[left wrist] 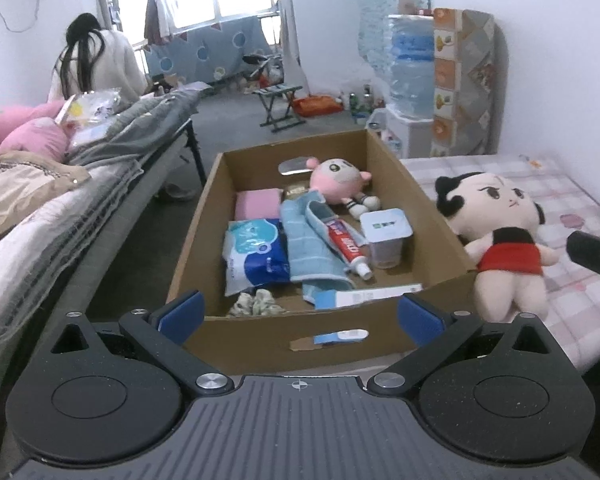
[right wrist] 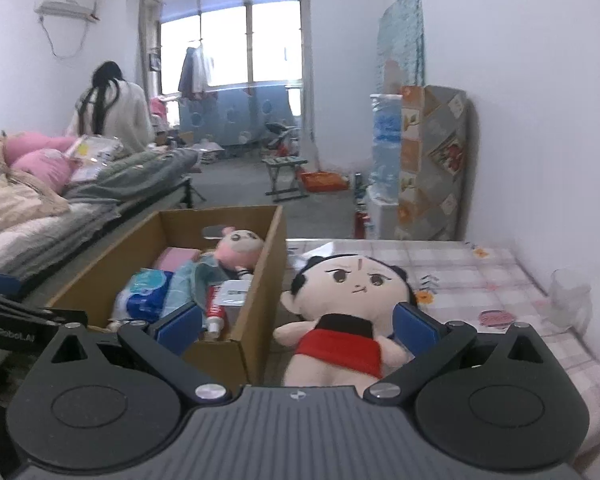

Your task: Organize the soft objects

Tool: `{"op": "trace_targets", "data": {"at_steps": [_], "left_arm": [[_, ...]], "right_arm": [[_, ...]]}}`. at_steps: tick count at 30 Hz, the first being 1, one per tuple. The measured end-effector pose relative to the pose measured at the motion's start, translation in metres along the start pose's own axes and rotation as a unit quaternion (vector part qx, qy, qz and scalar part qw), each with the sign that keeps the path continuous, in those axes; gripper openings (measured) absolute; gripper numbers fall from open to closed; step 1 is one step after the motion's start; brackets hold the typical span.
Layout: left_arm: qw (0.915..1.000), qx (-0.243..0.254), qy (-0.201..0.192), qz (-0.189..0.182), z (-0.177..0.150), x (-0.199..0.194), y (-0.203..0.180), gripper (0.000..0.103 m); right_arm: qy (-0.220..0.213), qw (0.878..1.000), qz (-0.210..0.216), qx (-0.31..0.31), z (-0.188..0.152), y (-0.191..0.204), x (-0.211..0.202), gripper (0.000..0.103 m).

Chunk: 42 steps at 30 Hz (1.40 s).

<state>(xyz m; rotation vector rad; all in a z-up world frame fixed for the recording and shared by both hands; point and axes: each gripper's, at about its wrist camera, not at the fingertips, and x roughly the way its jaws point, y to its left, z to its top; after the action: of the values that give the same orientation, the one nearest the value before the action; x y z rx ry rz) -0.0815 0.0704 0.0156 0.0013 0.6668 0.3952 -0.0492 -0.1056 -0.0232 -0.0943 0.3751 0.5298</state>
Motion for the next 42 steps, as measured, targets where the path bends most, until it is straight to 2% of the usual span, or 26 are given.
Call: {"op": "trace_targets", "data": {"at_steps": [5,10,15,21,24,42], "left_arm": [[0.9999,-0.008,0.004,-0.009,0.001,0.005,0.004,0.103],[0.9995,-0.030,0.004,0.000,0.002,0.007,0.007,0.103],[0.9990,-0.032,0.032,0.004,0.002,0.012,0.007,0.103],[0.9971,-0.046,0.061,-0.004,-0.001,0.022,0.011,0.103],[0.9967,-0.047,0.065,-0.003,-0.001,0.024,0.010,0.103],[0.9971,-0.036,0.068,-0.005,0.004,0.029,0.001,0.103]], "right_arm": [[-0.003,0.999,-0.040,-0.019,0.000,0.012,0.001,0.093],[0.004,0.999,-0.047,-0.017,0.003,0.020,0.001,0.093],[0.012,0.998,-0.056,-0.016,0.006,0.028,0.004,0.093],[0.069,0.997,-0.040,0.026,0.002,0.025,0.023,0.093],[0.085,0.995,-0.043,0.027,-0.002,0.026,0.029,0.093],[0.104,0.992,-0.056,0.041,-0.001,0.018,0.039,0.093]]}}
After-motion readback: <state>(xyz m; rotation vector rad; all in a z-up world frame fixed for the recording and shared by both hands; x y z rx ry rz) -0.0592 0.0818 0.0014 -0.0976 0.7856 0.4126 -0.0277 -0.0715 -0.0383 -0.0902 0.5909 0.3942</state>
